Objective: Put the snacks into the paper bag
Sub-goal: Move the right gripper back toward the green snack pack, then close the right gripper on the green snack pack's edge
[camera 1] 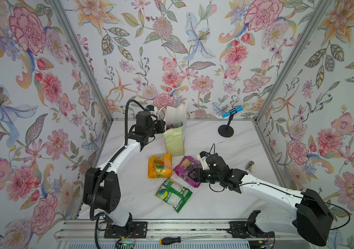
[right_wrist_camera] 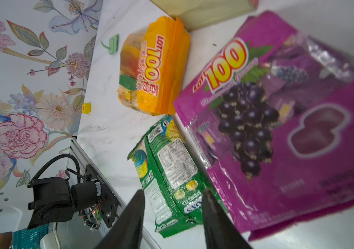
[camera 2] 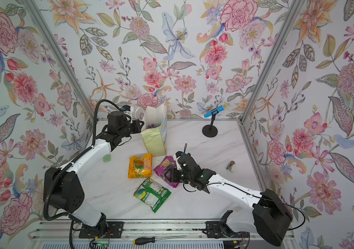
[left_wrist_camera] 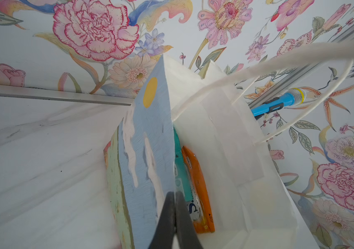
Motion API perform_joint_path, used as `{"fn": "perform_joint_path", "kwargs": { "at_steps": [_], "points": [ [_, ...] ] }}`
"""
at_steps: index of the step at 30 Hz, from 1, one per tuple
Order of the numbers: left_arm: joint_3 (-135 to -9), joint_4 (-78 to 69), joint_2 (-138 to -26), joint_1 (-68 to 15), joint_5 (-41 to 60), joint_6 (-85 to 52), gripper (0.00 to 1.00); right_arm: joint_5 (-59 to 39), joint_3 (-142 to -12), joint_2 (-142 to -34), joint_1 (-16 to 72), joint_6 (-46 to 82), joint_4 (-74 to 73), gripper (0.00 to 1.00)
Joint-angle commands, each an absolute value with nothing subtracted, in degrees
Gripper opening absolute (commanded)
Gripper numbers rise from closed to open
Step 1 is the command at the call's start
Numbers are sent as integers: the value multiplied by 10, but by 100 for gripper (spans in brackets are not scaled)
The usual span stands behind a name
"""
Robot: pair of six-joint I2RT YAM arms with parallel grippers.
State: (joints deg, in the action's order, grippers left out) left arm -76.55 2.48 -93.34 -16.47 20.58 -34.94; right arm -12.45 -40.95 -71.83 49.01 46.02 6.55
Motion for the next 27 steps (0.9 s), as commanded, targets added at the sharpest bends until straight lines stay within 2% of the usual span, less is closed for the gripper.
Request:
{"fn": "perform_joint_path", "kwargs": {
  "at_steps": [1,7,27],
  "points": [
    [-777,21,-925,-166,203,-337,0,-95,-379,-700,517,533,74,46],
    [-768,11,-924,-166,209,-341,0,-105,-352,-720,550,544,88,46],
    [-766,8,-925,-166,211,-342,0,-195,-343,-857,549,537,-2,47]
  ]
}}
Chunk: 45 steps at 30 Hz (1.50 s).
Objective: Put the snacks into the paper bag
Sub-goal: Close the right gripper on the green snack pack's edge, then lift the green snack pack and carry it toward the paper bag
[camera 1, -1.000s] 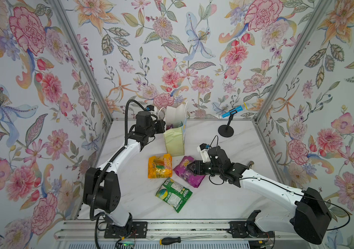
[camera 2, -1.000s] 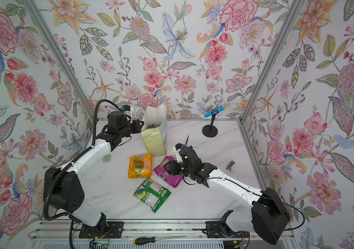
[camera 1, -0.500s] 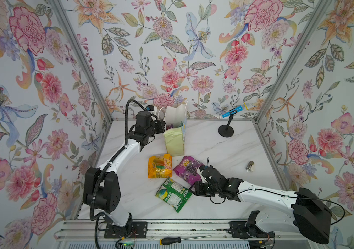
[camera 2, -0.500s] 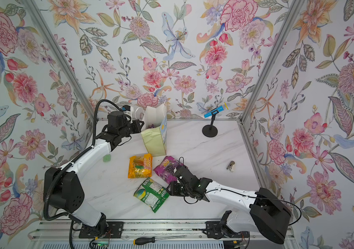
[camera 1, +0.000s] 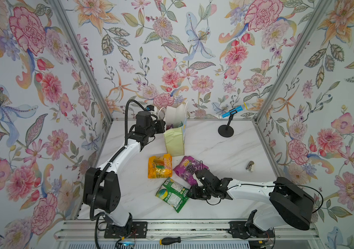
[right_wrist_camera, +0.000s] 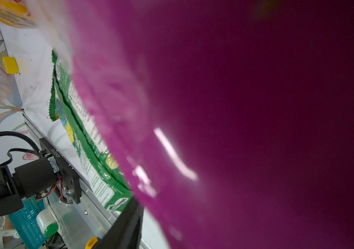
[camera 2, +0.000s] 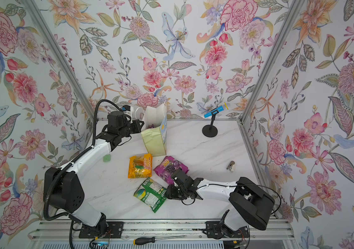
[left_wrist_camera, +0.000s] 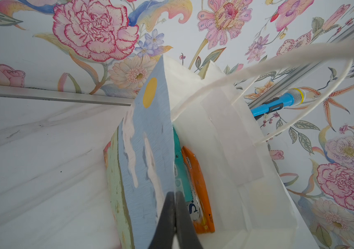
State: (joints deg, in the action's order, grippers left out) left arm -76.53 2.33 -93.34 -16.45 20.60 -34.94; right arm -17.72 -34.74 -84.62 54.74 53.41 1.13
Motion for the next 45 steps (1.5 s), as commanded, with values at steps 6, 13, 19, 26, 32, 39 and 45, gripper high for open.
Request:
{"fn": "perform_joint_path", "kwargs": {
  "at_steps": [6,13,19,26,32,39,45],
  "points": [
    [-762,3,-926,-166,215,-347,0,-217,-345,-879,543,538,-29,50],
    [-763,1,-925,-166,215,-347,0,-204,-381,-904,538,514,-18,50],
    [-762,2,-925,-166,215,-346,0,-200,-428,-960,534,494,-9,49],
    [-763,2,-919,-165,214,-345,0,-185,-480,-988,535,473,19,22],
    [-759,0,-917,-165,214,-345,0,-176,-493,-955,536,450,19,3],
    [-758,-2,-924,-163,215,-346,0,-188,-518,-863,529,415,47,0],
    [-755,-4,-923,-162,214,-346,0,-218,-573,-759,493,407,78,0]
  ]
}}
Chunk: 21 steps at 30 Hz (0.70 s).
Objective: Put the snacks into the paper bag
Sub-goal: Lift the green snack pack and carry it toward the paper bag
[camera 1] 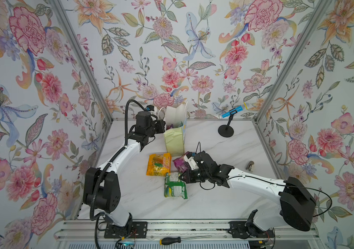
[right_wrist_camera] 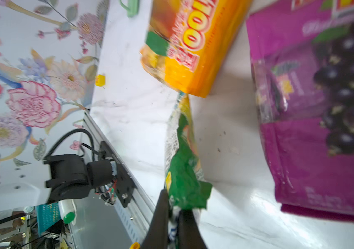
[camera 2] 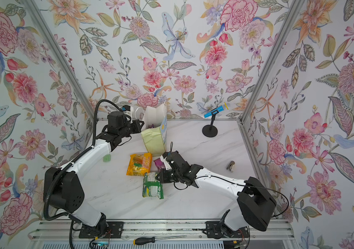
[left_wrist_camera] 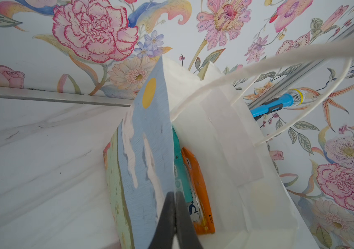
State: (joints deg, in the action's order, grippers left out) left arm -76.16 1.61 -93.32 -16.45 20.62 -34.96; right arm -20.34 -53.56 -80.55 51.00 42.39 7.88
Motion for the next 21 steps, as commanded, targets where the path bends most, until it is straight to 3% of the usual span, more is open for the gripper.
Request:
{"fn": "perform_joint_path", "kwargs": {
  "at_steps": [1,8,21],
  "points": [
    [-754,-5,-924,-163,215,-347,0,-225,-581,-744,485,404,78,0],
    [-753,-8,-926,-162,216,-351,0,-241,-592,-670,398,374,83,0],
    [-753,-1,-923,-162,213,-350,0,-109,-672,-654,303,298,107,0]
  ]
}}
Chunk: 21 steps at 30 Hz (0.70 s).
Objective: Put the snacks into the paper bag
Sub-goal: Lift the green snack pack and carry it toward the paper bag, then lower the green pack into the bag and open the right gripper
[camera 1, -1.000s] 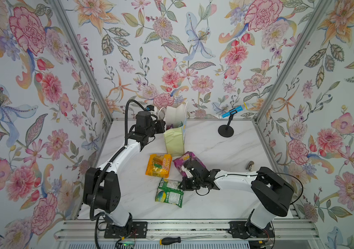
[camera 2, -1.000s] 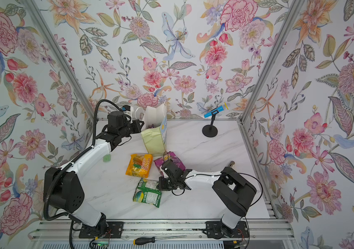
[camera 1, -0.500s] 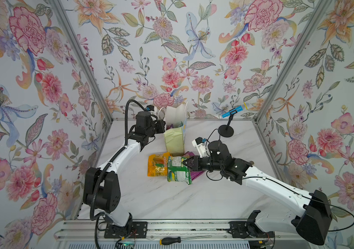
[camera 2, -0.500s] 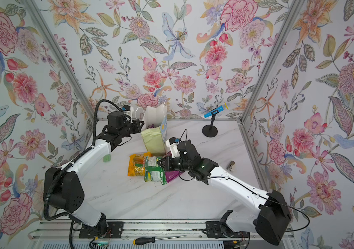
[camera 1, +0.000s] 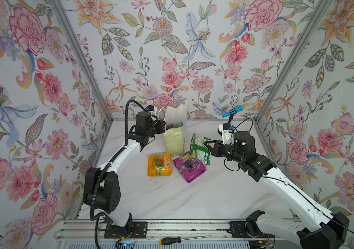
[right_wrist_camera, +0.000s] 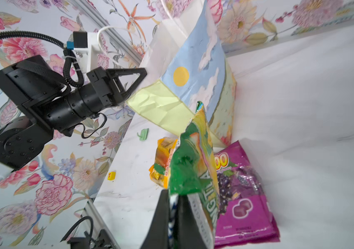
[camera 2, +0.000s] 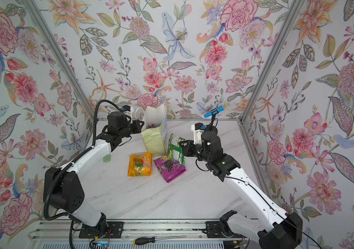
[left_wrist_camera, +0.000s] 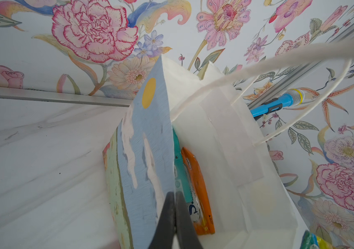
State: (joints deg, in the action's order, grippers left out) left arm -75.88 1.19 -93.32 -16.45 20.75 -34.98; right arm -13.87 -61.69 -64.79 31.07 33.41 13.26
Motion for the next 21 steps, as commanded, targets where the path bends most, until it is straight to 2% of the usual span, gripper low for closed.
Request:
{"fn": "perform_joint_path", "kwargs": {
  "at_steps": [1,5,21],
  "points": [
    [-754,-1,-923,-162,213,-349,0,-111,-690,-662,300,288,107,0],
    [-757,1,-921,-163,213,-348,0,-116,-760,-692,299,255,105,0],
    [-760,-1,-924,-163,216,-349,0,-168,-896,-795,310,238,54,0]
  ]
}}
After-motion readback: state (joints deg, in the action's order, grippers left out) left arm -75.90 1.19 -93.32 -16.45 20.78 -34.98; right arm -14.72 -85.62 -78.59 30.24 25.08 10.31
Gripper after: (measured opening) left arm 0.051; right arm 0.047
